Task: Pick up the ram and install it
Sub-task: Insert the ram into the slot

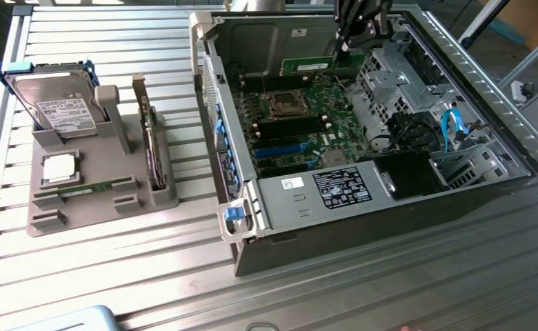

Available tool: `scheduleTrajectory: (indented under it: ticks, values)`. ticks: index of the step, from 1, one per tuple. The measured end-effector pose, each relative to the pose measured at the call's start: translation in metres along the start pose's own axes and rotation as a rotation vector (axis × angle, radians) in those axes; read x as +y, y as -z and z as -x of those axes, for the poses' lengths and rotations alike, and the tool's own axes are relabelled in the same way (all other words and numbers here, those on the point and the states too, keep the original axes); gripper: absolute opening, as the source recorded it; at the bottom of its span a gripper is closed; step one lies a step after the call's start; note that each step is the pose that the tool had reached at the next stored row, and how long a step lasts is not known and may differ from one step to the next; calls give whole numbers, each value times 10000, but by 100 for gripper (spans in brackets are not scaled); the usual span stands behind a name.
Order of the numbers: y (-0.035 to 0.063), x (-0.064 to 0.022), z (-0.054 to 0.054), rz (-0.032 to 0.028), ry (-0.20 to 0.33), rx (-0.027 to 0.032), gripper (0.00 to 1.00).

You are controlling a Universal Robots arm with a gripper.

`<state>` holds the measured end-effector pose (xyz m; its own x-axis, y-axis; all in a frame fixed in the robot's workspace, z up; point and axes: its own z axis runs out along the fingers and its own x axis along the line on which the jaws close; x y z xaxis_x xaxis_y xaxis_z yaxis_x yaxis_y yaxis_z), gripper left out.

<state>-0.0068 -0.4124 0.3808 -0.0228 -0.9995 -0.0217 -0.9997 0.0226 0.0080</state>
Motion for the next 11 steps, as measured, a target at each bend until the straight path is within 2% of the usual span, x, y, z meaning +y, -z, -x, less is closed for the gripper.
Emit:
scheduleTrajectory:
  ticks: [11]
  values:
    - [-107, 0, -3, -4, -162, -4, 12]
